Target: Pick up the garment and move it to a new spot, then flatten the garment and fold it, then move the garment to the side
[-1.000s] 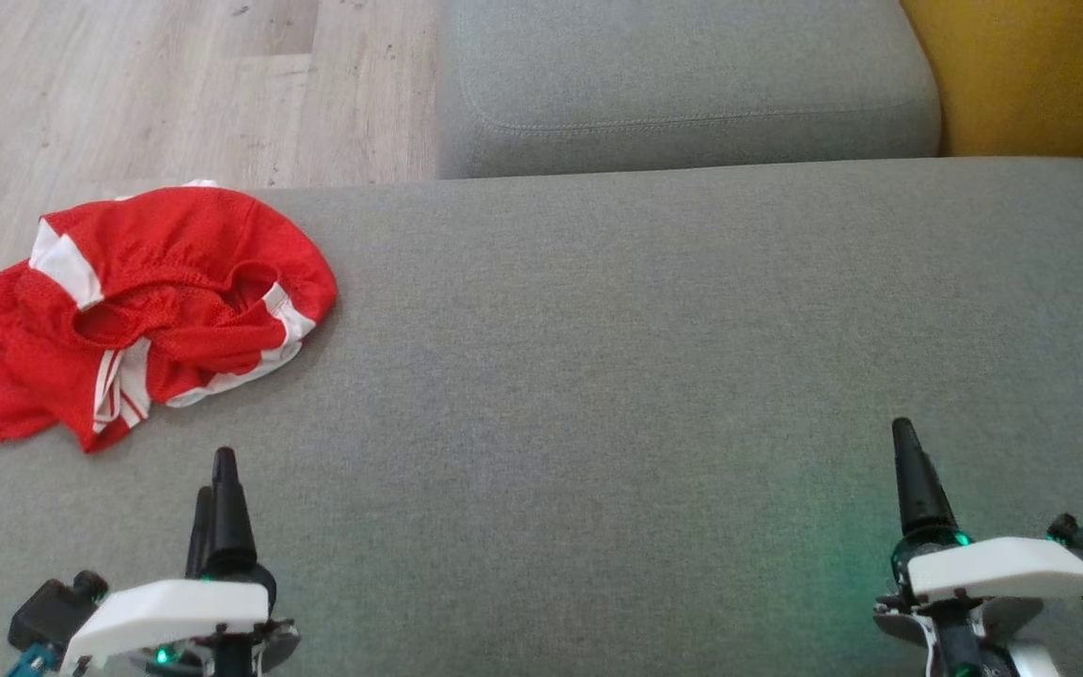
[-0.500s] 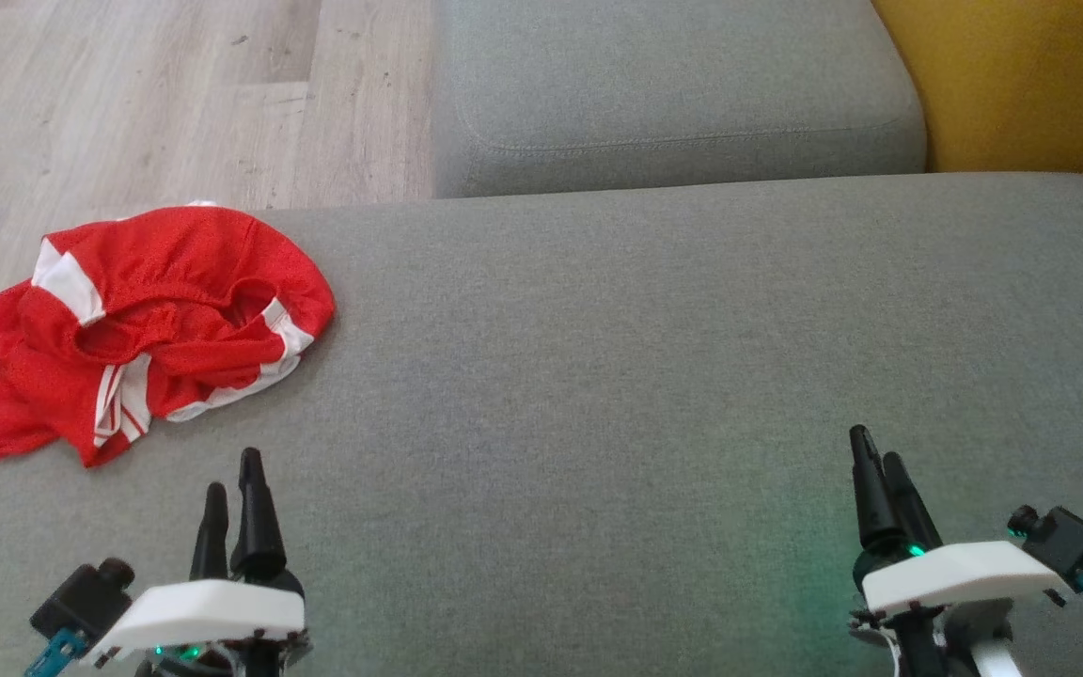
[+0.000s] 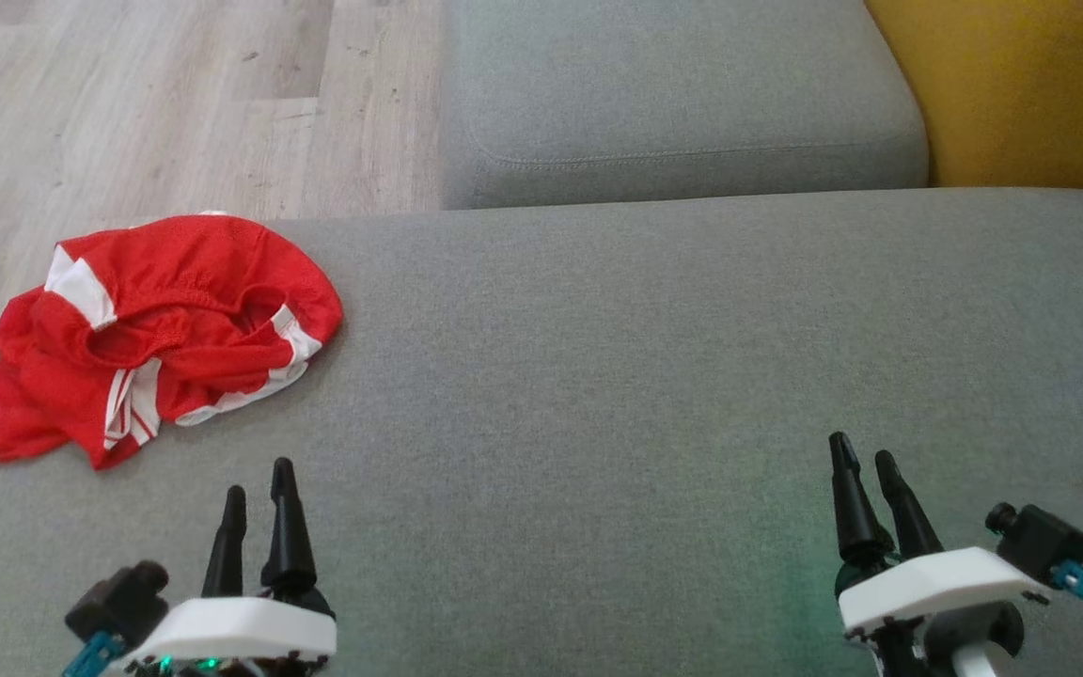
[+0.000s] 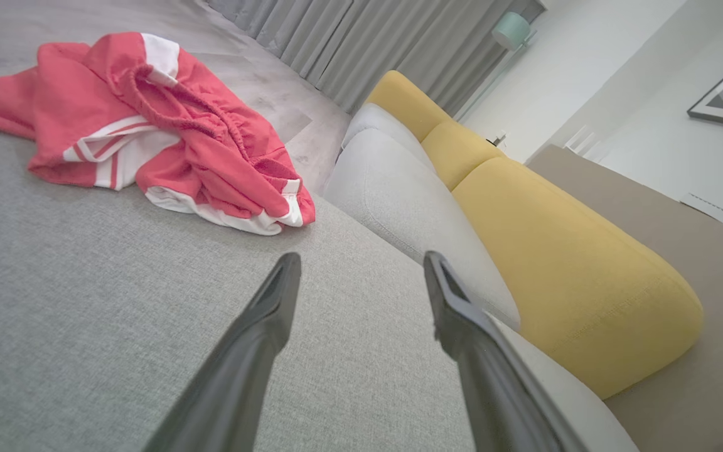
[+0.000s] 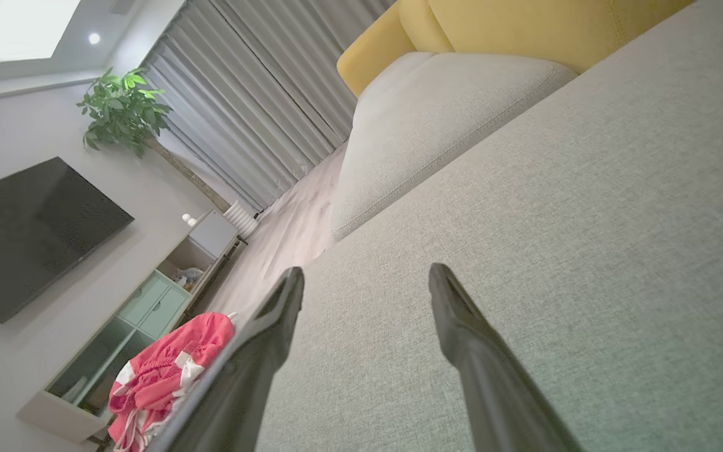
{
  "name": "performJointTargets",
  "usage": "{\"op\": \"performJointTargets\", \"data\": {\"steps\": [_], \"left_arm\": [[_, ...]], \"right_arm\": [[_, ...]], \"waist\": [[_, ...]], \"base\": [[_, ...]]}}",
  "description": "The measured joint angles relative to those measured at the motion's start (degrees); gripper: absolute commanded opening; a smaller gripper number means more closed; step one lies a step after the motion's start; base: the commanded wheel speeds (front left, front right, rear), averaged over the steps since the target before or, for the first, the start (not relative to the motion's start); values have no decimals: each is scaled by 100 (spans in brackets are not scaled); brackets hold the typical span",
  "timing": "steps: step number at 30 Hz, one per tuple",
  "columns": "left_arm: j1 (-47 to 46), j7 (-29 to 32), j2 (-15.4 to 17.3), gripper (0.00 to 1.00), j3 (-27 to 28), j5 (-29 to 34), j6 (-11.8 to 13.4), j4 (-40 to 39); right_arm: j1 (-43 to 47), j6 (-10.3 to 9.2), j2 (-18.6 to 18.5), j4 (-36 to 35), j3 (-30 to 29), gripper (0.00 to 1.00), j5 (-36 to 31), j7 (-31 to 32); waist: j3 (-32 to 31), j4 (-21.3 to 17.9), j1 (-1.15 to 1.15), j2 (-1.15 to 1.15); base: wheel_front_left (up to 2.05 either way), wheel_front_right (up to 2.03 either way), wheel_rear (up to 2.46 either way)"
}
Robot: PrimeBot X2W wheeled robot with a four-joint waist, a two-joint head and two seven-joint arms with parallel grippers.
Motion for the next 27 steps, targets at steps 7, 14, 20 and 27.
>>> {"op": "performJointTargets", "data": {"steps": [7,14,20,27], "left_arm": [[3,-103,1,100,-143,495,-3,-3],[116,-242,4,100,-297,889,-79,51],[115,-347,8,100,-331,1356,-102,100],[141,-455,11,100,-368,1886,92,223]], "right_arm": [[125,0,2,-5,100,100,-509,-102],[125,0,0,-33,227,100,-1039,-232],[167,0,0,-34,335,100,-1504,-343],[254,0,2,-8,267,100,-2105,-452]], "waist": [[-61,20,0,0],[-121,55,0,0],[-175,75,0,0],[-240,82,0,0]], "base": [[0,0,0],[0,0,0],[0,0,0],[0,0,0]]}}
